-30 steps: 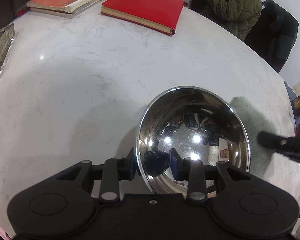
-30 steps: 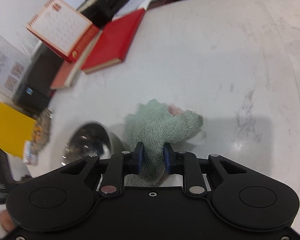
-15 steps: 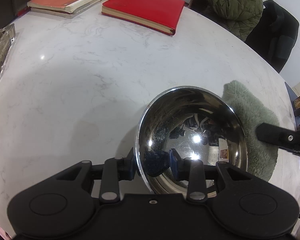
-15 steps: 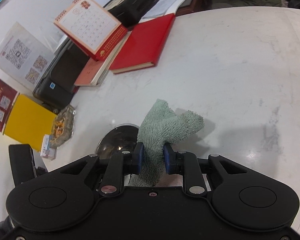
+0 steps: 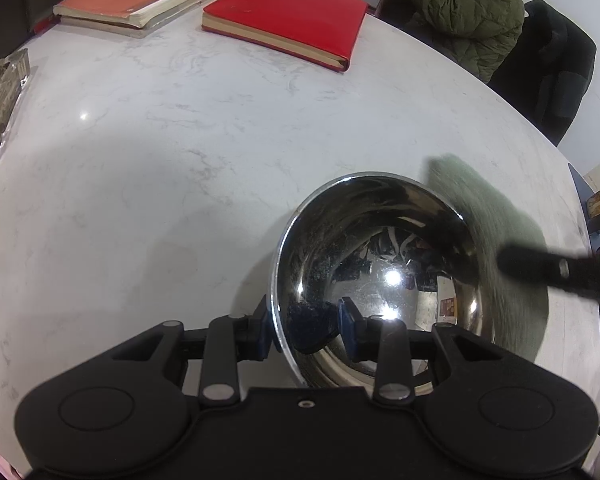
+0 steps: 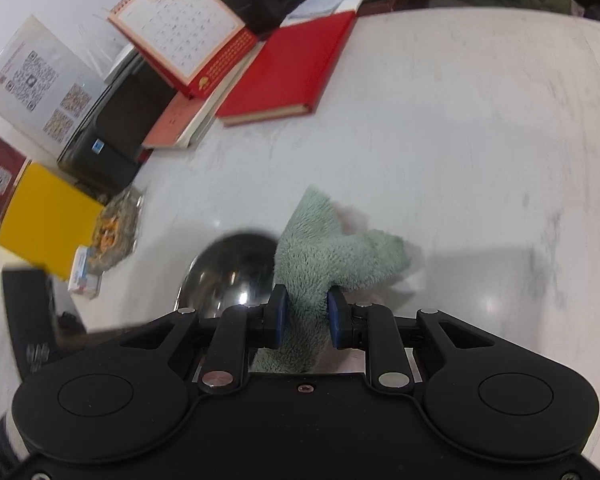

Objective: Clean bowl
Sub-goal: 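Wipe the green cloth along the bowl's outer wall with the right gripper, then rub the cloth over the bowl's outer wall near the rim with the right gripper, then bring the cloth over the rim into the bowl with the right gripper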

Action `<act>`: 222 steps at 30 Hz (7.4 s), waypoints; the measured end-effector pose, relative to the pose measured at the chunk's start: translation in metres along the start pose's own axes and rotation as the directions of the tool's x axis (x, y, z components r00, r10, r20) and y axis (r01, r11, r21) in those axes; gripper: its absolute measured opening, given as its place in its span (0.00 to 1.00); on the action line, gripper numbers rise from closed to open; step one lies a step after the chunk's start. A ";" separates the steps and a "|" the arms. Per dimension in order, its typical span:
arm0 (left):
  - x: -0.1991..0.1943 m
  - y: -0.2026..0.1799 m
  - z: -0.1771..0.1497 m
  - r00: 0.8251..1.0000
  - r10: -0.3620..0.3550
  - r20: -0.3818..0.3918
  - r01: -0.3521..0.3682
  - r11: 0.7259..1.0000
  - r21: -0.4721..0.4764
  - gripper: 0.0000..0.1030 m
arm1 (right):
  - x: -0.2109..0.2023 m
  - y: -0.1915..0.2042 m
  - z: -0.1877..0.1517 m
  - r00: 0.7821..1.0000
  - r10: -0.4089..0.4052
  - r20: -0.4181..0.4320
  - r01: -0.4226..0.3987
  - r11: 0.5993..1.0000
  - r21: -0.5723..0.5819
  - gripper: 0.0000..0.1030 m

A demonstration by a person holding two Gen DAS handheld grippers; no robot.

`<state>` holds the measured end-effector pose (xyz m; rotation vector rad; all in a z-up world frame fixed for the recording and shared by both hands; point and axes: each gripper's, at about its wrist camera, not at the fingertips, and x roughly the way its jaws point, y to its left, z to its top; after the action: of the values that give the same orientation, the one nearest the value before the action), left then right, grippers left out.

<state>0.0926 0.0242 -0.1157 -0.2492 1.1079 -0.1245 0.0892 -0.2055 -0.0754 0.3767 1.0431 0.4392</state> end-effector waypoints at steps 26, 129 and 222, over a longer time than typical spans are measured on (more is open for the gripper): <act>0.001 -0.001 0.000 1.000 -0.015 0.009 0.015 1.000 -0.008 0.29 | -0.008 -0.011 -0.008 0.997 0.031 -0.063 -0.024 0.993 0.113 0.21; -0.003 0.018 0.003 0.997 -0.080 0.002 0.080 0.993 -0.082 0.17 | 0.021 -0.052 -0.006 0.977 0.204 -0.055 -0.171 0.917 0.359 0.25; -0.007 0.014 0.000 0.996 -0.092 0.012 0.093 0.987 -0.134 0.29 | -0.016 0.050 0.030 0.987 0.147 -0.063 -0.156 0.968 -0.198 0.17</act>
<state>0.0887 0.0396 -0.1134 -0.4212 1.1009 -0.1321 0.1004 -0.1741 -0.0250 0.2656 1.0085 0.6887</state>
